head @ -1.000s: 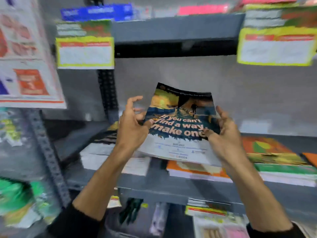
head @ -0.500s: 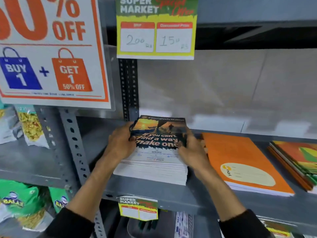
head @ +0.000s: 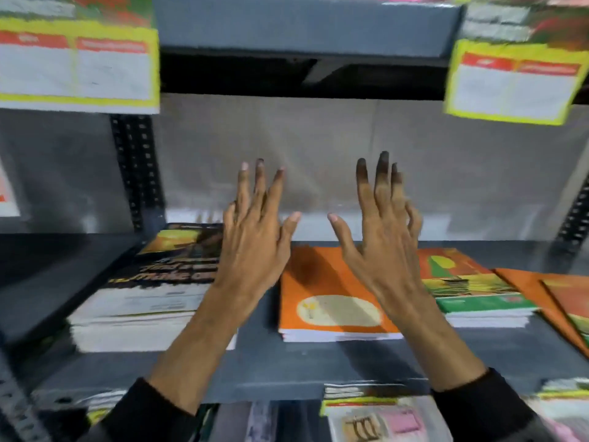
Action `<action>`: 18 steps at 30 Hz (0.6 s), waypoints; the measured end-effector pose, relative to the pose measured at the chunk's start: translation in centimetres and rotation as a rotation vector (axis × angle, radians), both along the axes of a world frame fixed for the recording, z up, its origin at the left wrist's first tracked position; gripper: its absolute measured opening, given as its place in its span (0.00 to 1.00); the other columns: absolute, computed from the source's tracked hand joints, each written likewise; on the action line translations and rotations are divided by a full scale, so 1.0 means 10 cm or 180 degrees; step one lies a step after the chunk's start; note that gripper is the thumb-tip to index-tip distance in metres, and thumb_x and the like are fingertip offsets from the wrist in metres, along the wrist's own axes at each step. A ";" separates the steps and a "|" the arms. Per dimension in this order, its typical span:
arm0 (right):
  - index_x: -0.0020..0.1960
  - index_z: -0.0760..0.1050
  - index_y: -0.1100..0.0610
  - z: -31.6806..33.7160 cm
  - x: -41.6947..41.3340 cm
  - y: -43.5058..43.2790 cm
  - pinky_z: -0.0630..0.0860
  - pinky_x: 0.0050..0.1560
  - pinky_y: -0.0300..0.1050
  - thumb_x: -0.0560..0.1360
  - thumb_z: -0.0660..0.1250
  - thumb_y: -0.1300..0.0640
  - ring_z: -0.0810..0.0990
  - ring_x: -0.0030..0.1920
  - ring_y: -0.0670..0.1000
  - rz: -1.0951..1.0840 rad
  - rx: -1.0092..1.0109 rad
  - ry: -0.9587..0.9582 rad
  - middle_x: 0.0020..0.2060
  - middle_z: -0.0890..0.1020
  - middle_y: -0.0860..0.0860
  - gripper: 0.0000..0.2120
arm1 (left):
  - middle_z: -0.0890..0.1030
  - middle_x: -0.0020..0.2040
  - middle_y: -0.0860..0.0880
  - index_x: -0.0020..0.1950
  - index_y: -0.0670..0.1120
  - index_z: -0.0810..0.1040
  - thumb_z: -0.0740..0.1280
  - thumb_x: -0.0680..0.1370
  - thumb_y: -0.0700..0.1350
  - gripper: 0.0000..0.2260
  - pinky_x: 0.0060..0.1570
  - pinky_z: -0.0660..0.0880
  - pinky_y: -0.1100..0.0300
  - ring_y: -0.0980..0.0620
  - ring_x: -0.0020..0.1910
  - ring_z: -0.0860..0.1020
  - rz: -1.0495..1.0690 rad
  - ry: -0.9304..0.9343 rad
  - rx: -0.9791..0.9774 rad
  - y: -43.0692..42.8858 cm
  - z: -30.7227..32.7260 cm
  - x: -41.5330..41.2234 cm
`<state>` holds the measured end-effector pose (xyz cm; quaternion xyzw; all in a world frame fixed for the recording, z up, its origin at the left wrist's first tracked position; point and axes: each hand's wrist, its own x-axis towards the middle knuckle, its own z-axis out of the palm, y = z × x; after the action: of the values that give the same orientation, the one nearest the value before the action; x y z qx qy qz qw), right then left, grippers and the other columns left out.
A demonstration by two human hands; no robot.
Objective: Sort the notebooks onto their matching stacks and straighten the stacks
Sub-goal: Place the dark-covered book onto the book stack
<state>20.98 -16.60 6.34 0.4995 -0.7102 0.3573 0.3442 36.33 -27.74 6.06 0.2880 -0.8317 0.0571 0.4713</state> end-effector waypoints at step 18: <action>0.82 0.41 0.57 -0.63 -3.05 2.81 0.61 0.71 0.63 0.78 0.62 0.37 0.59 0.78 0.62 -0.1623 0.0923 -0.1809 0.80 0.56 0.62 0.46 | 0.67 0.74 0.33 0.80 0.44 0.47 0.53 0.81 0.61 0.34 0.71 0.55 0.41 0.41 0.80 0.41 -0.1032 -0.1091 0.1125 2.59 -0.81 -3.54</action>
<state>-9.55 11.54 0.01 0.2320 -0.9211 0.2805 0.1378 0.94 -1.84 -2.04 0.2152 -0.9313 -0.1169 0.2695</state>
